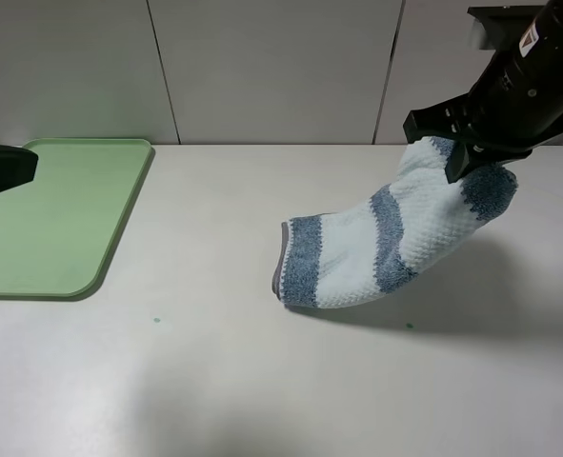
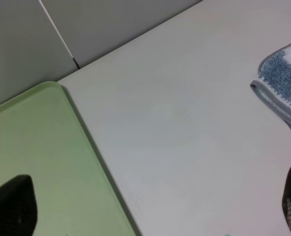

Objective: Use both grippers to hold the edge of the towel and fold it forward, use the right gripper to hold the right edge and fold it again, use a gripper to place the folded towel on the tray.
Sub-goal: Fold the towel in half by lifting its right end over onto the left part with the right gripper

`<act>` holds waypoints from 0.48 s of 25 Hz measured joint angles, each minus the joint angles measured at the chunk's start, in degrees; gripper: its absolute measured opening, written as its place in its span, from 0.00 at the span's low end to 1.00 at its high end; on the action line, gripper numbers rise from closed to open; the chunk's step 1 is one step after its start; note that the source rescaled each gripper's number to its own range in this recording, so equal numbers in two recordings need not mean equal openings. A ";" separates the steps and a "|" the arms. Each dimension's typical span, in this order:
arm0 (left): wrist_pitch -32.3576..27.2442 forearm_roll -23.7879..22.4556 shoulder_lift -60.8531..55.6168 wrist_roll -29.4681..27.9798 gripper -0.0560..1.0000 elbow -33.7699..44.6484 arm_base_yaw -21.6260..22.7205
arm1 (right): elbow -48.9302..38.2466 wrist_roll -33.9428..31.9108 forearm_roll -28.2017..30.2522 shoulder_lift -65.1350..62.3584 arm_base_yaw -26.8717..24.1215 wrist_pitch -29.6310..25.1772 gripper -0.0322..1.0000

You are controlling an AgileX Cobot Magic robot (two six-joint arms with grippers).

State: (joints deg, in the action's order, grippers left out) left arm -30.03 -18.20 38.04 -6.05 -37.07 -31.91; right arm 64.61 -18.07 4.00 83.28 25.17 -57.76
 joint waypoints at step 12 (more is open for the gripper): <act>0.00 0.00 0.00 0.00 1.00 0.00 0.00 | 0.00 -4.82 0.44 3.42 7.94 3.29 0.08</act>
State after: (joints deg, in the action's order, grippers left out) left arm -30.03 -18.20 38.04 -6.05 -37.07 -31.91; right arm 64.61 -22.89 4.44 86.70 33.10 -54.47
